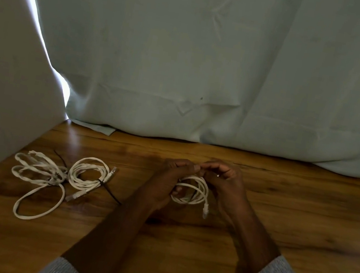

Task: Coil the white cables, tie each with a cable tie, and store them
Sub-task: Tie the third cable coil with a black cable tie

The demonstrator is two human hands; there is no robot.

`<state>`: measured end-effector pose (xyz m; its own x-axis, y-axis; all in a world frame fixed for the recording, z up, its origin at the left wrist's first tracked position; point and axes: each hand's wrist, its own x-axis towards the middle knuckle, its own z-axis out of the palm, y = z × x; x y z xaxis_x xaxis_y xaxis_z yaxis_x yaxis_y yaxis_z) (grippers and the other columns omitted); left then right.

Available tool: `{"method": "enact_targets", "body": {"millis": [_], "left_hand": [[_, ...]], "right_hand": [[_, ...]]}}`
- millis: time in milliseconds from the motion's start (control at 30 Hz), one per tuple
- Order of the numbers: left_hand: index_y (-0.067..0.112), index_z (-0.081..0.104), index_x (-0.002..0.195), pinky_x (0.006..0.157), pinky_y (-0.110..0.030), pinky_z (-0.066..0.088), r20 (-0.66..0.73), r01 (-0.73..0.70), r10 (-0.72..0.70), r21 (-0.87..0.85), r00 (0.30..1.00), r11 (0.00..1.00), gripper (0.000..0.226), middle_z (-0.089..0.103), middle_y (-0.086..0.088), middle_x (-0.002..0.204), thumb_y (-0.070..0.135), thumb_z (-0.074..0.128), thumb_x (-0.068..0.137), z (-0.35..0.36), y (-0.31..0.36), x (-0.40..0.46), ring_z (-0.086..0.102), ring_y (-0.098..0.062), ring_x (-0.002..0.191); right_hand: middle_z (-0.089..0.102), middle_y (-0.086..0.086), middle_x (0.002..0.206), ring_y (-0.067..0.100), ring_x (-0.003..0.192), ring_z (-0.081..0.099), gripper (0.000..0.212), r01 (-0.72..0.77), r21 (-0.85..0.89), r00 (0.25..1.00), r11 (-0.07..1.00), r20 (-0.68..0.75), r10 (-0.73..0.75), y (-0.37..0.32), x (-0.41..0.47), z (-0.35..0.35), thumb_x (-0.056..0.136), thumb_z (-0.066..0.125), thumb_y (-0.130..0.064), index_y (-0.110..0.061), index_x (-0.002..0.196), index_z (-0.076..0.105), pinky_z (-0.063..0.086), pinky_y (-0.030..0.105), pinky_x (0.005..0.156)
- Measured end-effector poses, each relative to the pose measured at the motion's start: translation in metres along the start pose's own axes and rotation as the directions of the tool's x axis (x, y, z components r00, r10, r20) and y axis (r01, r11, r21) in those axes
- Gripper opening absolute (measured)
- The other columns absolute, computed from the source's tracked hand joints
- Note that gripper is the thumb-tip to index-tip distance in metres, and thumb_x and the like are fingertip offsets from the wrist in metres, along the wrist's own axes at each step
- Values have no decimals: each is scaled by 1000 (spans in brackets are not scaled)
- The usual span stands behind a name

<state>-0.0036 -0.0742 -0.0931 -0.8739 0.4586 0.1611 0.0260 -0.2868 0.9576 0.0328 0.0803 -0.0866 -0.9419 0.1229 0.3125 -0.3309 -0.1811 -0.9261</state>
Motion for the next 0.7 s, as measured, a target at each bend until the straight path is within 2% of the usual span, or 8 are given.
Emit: {"method": "enact_targets", "body": {"millis": [100,167,233,367,433,533,633,700], "left_hand": [[8,76,85,59,-24,49,-27,-5,5,16,1000,1000,12,71,-12,77,16,69,88,1,0,1,65,-17,61],[11,77,87,69,-32,50,-31,-12,13,42,999,999,11,72,-15,85,14,68,90,0,-2,2,66,-24,73],[11,77,87,61,-29,46,-49,-3,6,56,999,998,14,71,-14,82,14,65,92,-1,-3,1,63,-22,67],[3,67,87,36,-14,27,-141,54,-51,20,989,998,19,57,3,49,12,55,99,-1,-3,1,43,-4,35],[2,62,90,36,-14,19,-153,85,-98,-91,983,992,21,43,5,42,16,51,100,-5,-5,5,34,-4,31],[6,62,91,42,-20,11,-49,110,-133,-324,990,940,28,32,4,41,32,52,94,-4,-7,8,26,-5,30],[6,63,93,40,-19,13,69,116,-96,-411,993,904,32,32,4,41,34,49,95,7,-4,4,28,-4,31],[6,64,95,39,-20,16,73,95,-74,-360,995,928,31,34,3,43,35,53,93,14,-3,1,29,-5,32]], "right_hand": [[75,10,84,23,76,71,27,12,-21,1000,1000,-15,-12,2,2,-1,83,64,12,-11,83,79,57,28,67],[75,11,85,24,78,71,25,-2,-29,1000,1000,-29,1,4,2,-2,84,65,11,-11,84,79,57,29,67],[76,11,86,25,79,72,21,-23,-60,999,998,-49,20,6,2,-2,85,66,9,-9,88,77,58,31,68],[76,10,83,22,74,70,21,-108,-130,988,986,-124,92,14,6,-6,86,67,8,-10,94,74,57,34,66],[73,8,76,21,68,66,19,-183,-79,967,980,-192,166,20,10,-10,88,65,7,-9,94,73,54,32,62],[72,15,79,26,70,64,11,-292,-13,932,956,-228,282,24,12,-13,90,65,3,-3,96,72,54,29,56],[71,29,101,37,88,64,15,-352,39,914,935,-201,352,24,12,-12,90,62,2,2,104,69,56,53,85],[72,27,106,38,91,65,18,-366,87,906,926,-194,376,22,11,-10,92,58,4,-5,104,67,53,58,91]]}}
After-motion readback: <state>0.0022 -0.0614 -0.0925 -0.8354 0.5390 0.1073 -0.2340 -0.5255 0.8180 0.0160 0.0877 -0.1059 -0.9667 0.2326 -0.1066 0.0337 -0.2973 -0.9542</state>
